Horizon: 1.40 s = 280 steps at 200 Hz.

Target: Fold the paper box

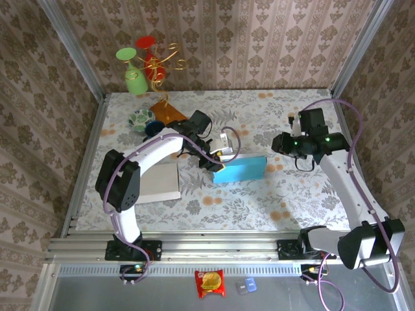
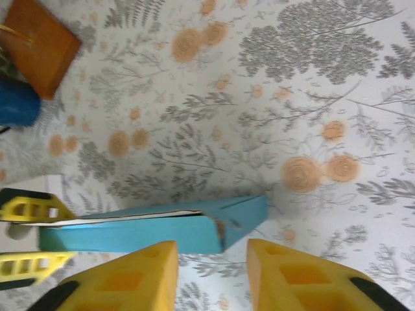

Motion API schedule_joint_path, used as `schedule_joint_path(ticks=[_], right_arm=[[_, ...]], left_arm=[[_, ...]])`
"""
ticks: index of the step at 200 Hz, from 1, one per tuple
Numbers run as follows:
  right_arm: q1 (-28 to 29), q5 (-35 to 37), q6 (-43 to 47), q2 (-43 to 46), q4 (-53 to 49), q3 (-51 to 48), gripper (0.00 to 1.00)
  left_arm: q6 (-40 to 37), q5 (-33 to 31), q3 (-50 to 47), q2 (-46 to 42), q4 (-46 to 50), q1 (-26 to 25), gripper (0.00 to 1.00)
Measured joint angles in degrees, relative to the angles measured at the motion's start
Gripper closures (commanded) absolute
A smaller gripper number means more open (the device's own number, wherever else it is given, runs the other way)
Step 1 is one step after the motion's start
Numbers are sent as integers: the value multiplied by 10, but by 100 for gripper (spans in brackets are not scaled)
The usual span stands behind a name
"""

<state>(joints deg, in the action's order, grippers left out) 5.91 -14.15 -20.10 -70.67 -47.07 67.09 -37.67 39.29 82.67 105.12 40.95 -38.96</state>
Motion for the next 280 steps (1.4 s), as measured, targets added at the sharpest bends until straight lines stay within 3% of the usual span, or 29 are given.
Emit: schedule_joint_path(ticks=[56, 118, 280], right_arm=[[20, 9, 132, -78, -39, 10, 59], [60, 40, 185, -132, -50, 51, 63], [92, 80, 194, -138, -46, 52, 99]], left_arm=[[0, 0, 2, 0, 6, 0, 68], [-1, 0, 3, 0, 11, 0, 68], [-4, 0, 10, 0, 18, 1, 72]])
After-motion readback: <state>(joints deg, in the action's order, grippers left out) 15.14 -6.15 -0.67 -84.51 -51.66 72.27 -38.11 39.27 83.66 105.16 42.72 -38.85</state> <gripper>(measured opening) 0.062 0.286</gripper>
